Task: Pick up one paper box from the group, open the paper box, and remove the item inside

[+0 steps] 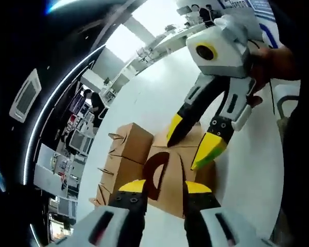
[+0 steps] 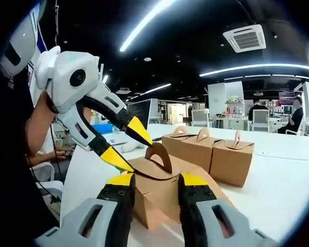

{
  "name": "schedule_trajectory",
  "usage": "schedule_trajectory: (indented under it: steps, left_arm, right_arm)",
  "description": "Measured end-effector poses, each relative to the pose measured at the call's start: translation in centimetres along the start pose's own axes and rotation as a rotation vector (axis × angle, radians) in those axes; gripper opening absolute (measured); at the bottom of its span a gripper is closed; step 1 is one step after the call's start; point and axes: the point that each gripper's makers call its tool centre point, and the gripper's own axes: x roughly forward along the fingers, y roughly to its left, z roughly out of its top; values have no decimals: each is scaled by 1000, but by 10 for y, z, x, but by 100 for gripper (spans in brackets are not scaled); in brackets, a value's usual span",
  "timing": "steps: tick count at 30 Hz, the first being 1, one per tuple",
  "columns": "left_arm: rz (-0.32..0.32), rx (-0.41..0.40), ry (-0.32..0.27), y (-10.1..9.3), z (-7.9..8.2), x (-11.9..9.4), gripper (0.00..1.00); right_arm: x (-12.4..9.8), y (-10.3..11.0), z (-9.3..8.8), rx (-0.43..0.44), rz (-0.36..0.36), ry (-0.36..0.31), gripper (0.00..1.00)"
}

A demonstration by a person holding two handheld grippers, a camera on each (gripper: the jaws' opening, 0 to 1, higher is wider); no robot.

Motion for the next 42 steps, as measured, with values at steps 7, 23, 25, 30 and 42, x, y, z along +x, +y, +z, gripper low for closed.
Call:
schedule_trajectory:
  steps: [7, 23, 25, 30, 42]
  left_arm:
    - [27, -19, -15, -4, 1, 1, 25]
    - [-15, 8, -16, -9, 2, 3, 8]
    - [-13, 10, -18, -9, 2, 3, 7]
    - [6, 30, -33, -7, 3, 3, 7]
    - [71, -31, -136, -12, 0, 6, 5]
  right_arm:
    - [0, 0, 0, 0, 9, -2, 34]
    - [1, -1, 0, 2, 17, -11, 34]
    - [1, -1, 0, 2, 18, -11, 34]
    - [1, -1, 0, 1, 19, -9, 34]
    - [2, -3, 0, -1, 21, -7, 34]
